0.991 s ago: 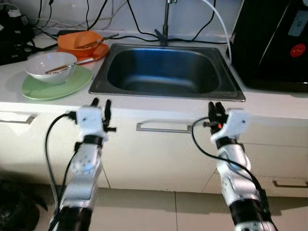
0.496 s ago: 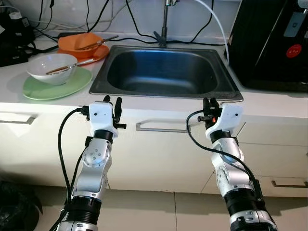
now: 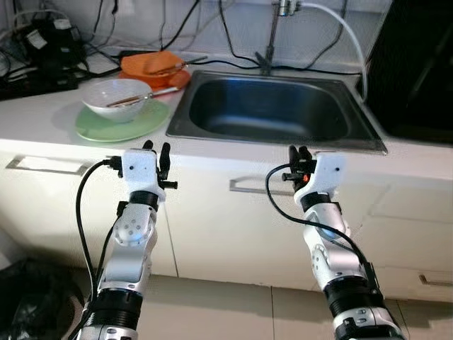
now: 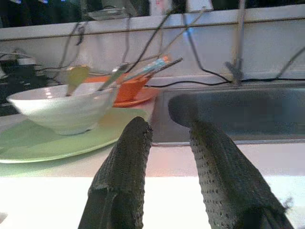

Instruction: Kitchen organization

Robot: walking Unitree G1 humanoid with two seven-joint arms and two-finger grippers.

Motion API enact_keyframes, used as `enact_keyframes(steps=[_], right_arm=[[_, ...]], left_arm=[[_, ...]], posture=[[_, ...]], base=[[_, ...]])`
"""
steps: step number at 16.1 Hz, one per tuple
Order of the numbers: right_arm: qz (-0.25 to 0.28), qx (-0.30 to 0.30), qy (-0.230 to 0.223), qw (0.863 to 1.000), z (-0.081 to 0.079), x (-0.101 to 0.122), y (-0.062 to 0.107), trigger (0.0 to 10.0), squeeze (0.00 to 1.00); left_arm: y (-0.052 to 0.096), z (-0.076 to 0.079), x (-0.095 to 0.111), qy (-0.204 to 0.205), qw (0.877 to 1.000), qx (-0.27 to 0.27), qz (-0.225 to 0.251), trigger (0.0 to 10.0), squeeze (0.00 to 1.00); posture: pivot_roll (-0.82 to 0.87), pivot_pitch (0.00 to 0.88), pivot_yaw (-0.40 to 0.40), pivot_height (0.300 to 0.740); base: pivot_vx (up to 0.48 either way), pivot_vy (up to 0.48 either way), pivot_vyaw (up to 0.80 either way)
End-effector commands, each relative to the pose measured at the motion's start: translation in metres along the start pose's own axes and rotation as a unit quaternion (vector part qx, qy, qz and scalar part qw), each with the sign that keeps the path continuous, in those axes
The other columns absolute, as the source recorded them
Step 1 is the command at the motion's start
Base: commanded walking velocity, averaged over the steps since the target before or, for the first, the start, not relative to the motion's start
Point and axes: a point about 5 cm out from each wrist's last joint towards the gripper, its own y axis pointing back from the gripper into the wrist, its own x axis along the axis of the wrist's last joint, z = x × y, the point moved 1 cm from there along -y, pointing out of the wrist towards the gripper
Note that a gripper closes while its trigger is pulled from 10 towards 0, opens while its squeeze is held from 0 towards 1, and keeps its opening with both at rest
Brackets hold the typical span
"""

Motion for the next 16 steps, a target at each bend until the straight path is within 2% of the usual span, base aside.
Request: enact_keyframes(steps=[1,5,8,13,16], right_arm=[[0.0,-0.008,0.003,1.0,0.0065,0.0008,0.0002,10.0,0.0],[-0.002,-0.007,0.002,1.0,0.0059,-0.001,0.0008,10.0,0.0],[-0.005,-0.007,0.002,1.0,0.0066,-0.002,0.0013,10.0,0.0],[-0.006,-0.005,-0.002,1.0,0.0061,-0.0027,0.0017,10.0,0.0],[-0.006,0.016,0.004,1.0,0.0021,-0.0022,0.0019,10.0,0.0]], left_arm=[[-0.0013,0.0073,-0.0006,0.002,1.0,-0.01,-0.004,10.0,0.0],[-0.0009,0.0072,-0.0025,-0.003,1.0,-0.008,-0.007,10.0,0.0],[-0.0007,0.0068,-0.0033,-0.008,1.0,-0.005,-0.011,10.0,0.0],[-0.0009,0.009,-0.0017,-0.014,1.0,-0.007,-0.007,10.0,0.0],[-0.001,0.0108,-0.0003,-0.011,1.0,-0.004,-0.004,10.0,0.0]], posture=[[0.07,0.0,0.0,0.74],[0.07,0.0,0.0,0.74],[0.07,0.0,-0.002,0.74],[0.07,0.002,-0.004,0.74],[0.08,0.007,-0.007,0.74]], base=[[0.0,0.439,0.0],[0.0,0.1,0.0],[0.0,0.426,0.0],[0.0,0.0,0.0],[0.0,0.0,0.0]])
